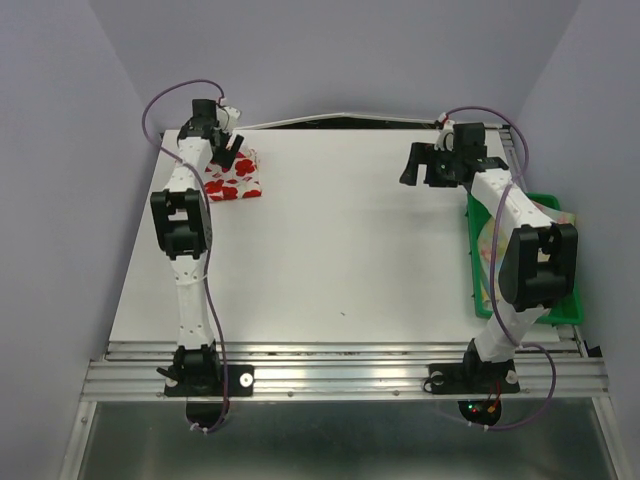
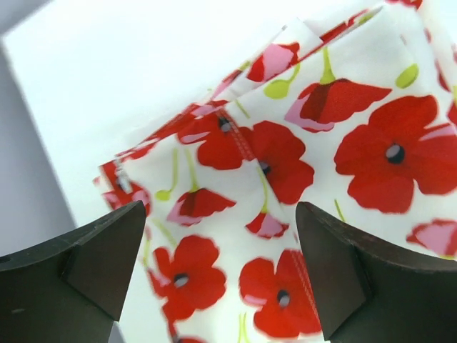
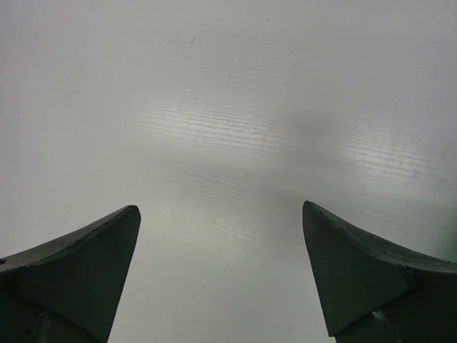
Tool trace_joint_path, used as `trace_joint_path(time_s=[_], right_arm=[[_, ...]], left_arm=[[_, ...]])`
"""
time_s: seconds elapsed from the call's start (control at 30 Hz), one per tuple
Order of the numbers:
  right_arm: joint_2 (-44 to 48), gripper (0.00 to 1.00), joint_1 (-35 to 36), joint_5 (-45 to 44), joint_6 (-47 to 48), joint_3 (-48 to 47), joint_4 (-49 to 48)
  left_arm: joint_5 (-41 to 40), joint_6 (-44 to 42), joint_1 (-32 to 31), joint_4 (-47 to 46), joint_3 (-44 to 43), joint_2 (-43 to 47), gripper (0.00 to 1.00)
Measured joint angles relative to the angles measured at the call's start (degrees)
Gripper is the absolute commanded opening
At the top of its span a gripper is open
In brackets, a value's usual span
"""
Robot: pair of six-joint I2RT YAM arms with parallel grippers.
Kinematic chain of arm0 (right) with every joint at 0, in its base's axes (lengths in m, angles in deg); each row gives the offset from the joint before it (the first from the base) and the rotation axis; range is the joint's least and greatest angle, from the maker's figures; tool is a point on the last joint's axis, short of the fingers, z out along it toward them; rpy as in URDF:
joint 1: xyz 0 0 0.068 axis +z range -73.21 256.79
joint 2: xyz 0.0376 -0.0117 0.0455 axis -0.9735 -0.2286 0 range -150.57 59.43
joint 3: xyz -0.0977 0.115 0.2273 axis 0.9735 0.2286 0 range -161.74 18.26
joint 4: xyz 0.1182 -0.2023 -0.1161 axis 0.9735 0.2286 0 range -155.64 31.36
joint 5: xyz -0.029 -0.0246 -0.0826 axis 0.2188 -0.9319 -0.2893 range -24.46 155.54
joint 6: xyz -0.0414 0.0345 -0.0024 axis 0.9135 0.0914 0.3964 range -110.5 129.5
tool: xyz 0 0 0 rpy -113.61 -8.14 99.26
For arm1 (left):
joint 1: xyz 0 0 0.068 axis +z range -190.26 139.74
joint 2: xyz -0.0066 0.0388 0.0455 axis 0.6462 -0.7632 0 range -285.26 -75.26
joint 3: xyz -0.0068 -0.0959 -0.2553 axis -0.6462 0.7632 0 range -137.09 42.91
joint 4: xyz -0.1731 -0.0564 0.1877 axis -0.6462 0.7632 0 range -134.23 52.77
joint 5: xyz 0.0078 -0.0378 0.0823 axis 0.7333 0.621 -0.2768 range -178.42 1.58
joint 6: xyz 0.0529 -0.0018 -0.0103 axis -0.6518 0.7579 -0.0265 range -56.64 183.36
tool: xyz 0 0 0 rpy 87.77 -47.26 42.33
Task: Fold and stack the skirts
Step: Neatly place the folded skirt to the corner
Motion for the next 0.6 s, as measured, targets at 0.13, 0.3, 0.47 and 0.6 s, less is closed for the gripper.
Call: trace_joint_path(time_s=[0.13,0.3,0.47,0.6], right_arm=[[0.02,1.0,0.0,0.48,-0.02,0.0,0.0],[0.83,1.0,0.0,0.96,0.15,0.0,0.15],[4.24,1.0,-0.17,3.17,2.6,0.11,2.69],[8.0,1.0,-0.42,4.61,6.08,2.49,6.01]], left_arm=[[1.57,0.66,0.02,-0.44,4.15,9.66,0.98],[7.63,4.72,0.35,-1.68,18.01,30.27,0.99],[15.96,8.81,0.55,-4.85,32.2,46.62,0.99],[18.25,9.66,-1.18,-9.62,47.43,54.03,0.99]])
